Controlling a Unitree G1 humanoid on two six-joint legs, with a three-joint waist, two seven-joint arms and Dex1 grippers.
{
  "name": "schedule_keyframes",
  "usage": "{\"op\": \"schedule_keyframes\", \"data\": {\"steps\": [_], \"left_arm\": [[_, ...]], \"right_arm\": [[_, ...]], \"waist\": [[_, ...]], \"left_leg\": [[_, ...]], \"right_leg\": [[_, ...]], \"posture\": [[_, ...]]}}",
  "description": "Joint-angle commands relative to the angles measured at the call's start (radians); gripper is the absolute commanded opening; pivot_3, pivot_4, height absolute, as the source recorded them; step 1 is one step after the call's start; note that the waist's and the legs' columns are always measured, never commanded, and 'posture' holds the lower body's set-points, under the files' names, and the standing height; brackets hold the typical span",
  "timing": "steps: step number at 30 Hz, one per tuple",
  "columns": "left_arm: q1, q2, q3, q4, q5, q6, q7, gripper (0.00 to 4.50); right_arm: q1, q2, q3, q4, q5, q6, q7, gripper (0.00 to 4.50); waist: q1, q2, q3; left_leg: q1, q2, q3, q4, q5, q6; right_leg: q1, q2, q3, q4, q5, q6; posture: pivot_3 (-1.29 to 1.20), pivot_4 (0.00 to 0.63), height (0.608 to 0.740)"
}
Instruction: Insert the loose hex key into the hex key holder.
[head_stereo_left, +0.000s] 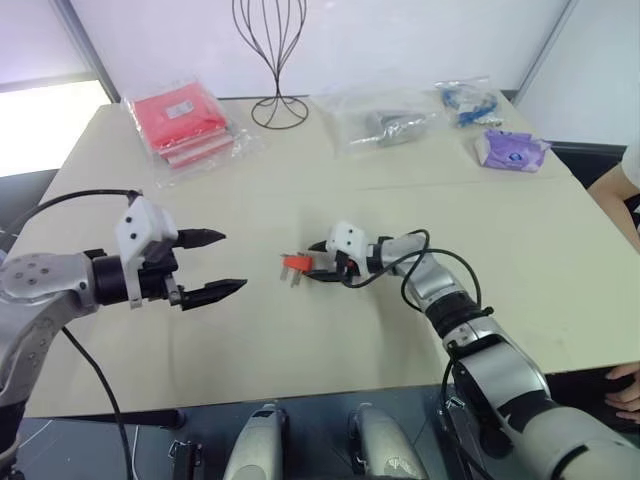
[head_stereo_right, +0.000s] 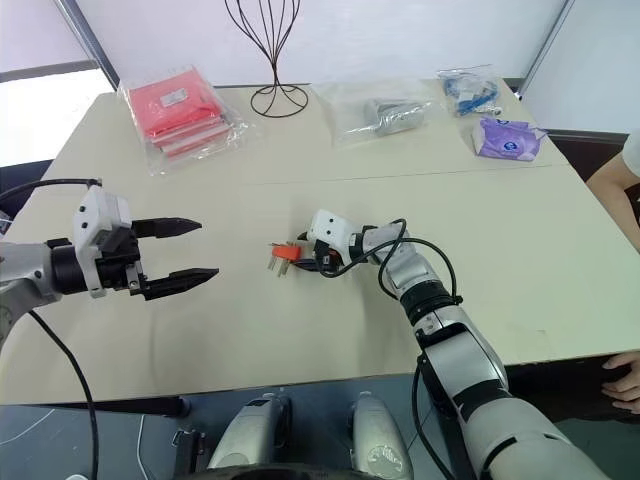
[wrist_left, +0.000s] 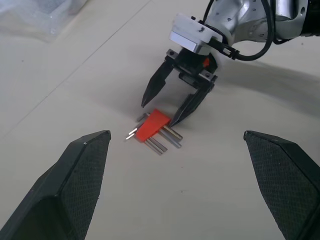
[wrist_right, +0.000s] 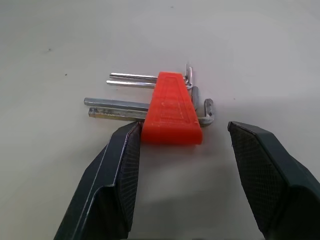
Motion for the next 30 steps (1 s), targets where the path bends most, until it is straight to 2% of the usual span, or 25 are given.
{"op": "schedule_keyframes", "data": {"steps": [1,8,11,13,14,20,24,30], "left_arm": [[-0.006,-0.003,-0.004,-0.001,0.006,-0.023,-0.005,4.50],[-0.016,-0.005,-0.016,0.010,0.017,-0.033,-0.006,4.50],[-0.016,-0.006,-0.015,0.011,0.017,-0.033,-0.004,4.50],[-0.016,-0.005,-0.014,0.013,0.017,-0.032,-0.003,4.50],[-0.016,-0.005,-0.013,0.014,0.017,-0.032,-0.003,4.50],[-0.019,-0.013,-0.013,0.019,0.004,-0.023,0.000,4.50],[-0.053,-0.035,-0.044,0.055,-0.001,-0.026,-0.012,4.50],[-0.205,-0.085,-0.122,0.167,0.018,-0.039,-0.045,4.50]], "right_arm": [[0.049,-0.022,0.007,-0.014,-0.026,0.086,-0.029,2.83],[0.078,-0.025,0.025,-0.059,-0.037,0.095,-0.034,2.83],[0.081,-0.026,0.032,-0.060,-0.039,0.088,-0.036,1.97],[0.080,-0.026,0.035,-0.060,-0.040,0.082,-0.036,1.10],[0.080,-0.026,0.036,-0.058,-0.040,0.078,-0.037,1.00],[0.079,-0.039,0.050,-0.064,-0.075,-0.004,-0.083,1.00],[0.065,-0.103,0.063,-0.158,-0.184,-0.210,-0.238,1.00],[0.051,-0.238,0.064,-0.325,-0.383,-0.475,-0.482,1.00]], "waist": [[0.000,0.000,0.000],[0.000,0.000,0.000],[-0.002,0.000,0.000],[-0.002,0.000,0.000],[-0.002,0.000,0.000],[-0.002,0.000,0.000],[0.002,0.001,0.000],[0.020,-0.001,0.001]], "left_leg": [[0.000,0.000,0.000,0.000,0.000,0.000],[0.000,0.000,0.000,0.000,0.000,0.000],[0.000,0.000,0.000,0.000,0.000,0.000],[0.000,0.000,0.000,0.000,0.000,0.000],[0.000,0.000,0.000,0.000,0.000,0.000],[0.000,0.000,0.000,0.000,0.000,0.000],[0.000,0.000,0.000,0.000,0.000,0.000],[-0.004,-0.001,0.001,0.000,0.001,-0.002]], "right_leg": [[0.000,0.000,0.000,0.000,0.000,0.000],[0.000,0.000,0.000,0.000,0.000,0.000],[0.000,0.000,0.000,0.000,0.000,0.000],[0.000,0.000,0.000,0.000,0.000,0.000],[0.000,0.000,0.000,0.000,0.000,0.000],[0.000,0.000,0.000,0.000,0.000,0.000],[-0.001,0.000,0.000,0.000,0.000,0.000],[-0.005,0.000,0.000,-0.001,0.000,0.000]], "posture": [[0.00,0.150,0.740],[0.00,0.150,0.740],[0.00,0.150,0.740],[0.00,0.150,0.740],[0.00,0.150,0.740],[0.00,0.150,0.740],[0.00,0.150,0.740],[0.00,0.150,0.740]]}}
